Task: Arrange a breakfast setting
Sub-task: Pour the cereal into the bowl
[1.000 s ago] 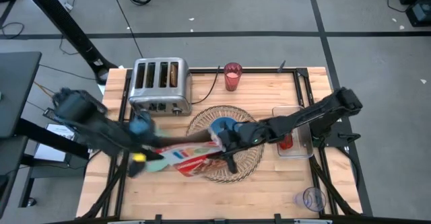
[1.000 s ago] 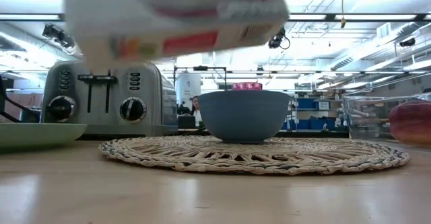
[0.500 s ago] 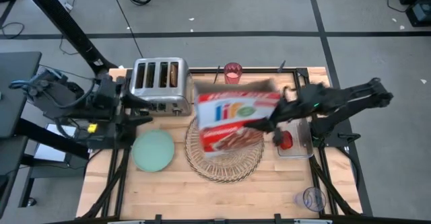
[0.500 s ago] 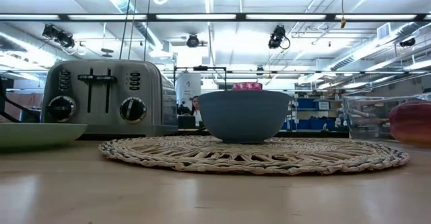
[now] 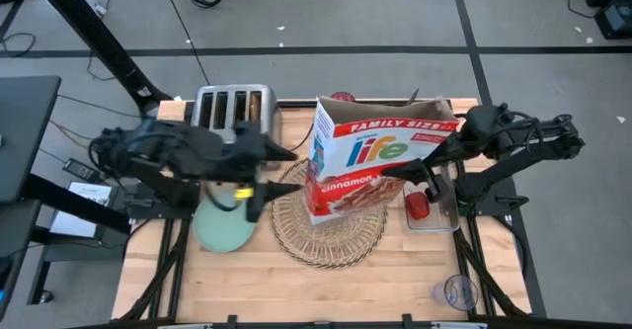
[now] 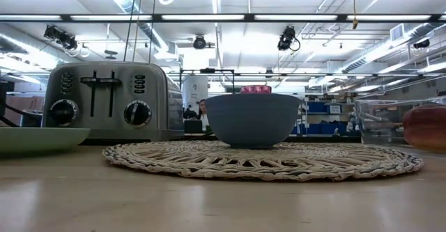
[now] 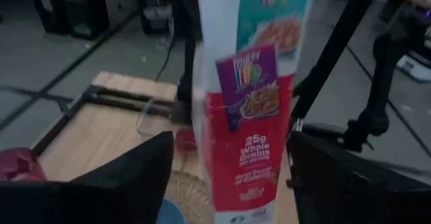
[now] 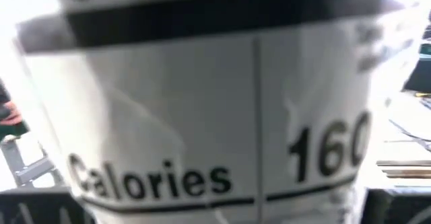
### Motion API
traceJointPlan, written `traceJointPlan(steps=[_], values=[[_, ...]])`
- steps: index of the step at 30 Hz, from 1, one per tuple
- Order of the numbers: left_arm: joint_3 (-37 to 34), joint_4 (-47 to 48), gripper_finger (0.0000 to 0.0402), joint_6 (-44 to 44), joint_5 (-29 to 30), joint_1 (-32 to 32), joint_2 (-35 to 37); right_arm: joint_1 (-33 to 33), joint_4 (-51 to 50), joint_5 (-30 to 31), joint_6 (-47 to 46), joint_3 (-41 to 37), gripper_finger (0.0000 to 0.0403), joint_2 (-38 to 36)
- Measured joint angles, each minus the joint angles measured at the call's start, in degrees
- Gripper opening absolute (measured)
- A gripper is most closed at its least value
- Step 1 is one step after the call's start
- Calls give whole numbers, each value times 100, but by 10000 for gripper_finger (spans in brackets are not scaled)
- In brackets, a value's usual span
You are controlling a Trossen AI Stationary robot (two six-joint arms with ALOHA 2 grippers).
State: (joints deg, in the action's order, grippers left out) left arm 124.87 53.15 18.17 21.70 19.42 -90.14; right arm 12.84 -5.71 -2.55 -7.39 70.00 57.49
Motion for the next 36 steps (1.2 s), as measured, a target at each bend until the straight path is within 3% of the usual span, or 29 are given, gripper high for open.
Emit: traceJointPlan(steps=[13, 27, 36], values=[[8, -190, 318, -240, -184, -109, -197, 4, 256, 307, 131, 0, 142, -1], [10, -390, 318, -384, 98, -437, -421, 0, 899, 692, 241, 0, 142, 221], [12, -392, 295, -401, -99, -525, -524, 7, 1133, 875, 439, -4, 142, 265]])
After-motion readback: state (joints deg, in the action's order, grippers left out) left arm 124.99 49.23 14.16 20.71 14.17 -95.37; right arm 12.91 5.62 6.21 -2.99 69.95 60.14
